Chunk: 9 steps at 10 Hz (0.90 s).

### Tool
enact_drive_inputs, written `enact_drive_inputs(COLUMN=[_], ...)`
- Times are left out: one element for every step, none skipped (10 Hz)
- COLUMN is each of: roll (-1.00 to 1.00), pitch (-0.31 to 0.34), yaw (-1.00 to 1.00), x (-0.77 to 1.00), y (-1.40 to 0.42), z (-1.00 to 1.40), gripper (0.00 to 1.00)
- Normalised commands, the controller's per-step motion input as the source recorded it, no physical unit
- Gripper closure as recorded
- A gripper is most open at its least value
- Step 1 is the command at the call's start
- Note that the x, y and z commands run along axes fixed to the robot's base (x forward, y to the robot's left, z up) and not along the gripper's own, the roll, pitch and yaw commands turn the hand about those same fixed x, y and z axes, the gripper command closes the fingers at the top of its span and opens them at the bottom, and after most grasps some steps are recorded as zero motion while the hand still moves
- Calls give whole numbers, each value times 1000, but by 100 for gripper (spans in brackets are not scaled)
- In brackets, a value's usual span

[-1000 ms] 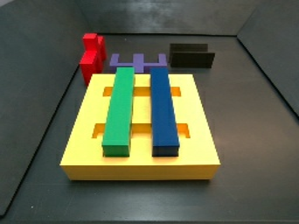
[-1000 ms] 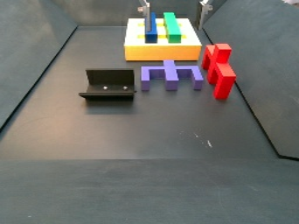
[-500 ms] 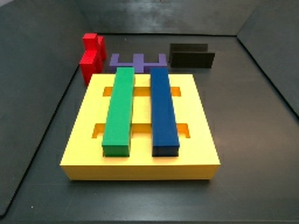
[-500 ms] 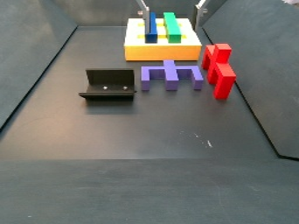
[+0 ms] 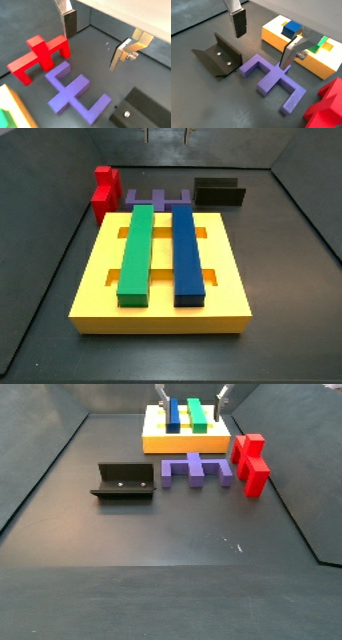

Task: Pick up the purple object. Move up. Place the purple object on the fixture. Regrasp the purple object. Move to above the board. Insert the purple object.
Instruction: Pick up the purple object.

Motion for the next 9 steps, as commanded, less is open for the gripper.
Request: enact_drive_inputs(roll=[21, 20, 19, 19, 21, 26, 21, 13, 11], pitch=[-67, -74, -90, -101, -107, -116, -121, -133, -131], yaw=[71, 63, 54, 40, 37, 31, 20, 0, 0], x=[20, 0, 0, 0, 0, 0, 0, 0, 0], y=[-420, -386, -346, -337, -337, -340, -314, -231, -169], z=[-277, -314, -380, -406, -414, -417, -443, -483, -509], gripper=[0, 0, 0, 0, 0, 0, 0, 0, 0])
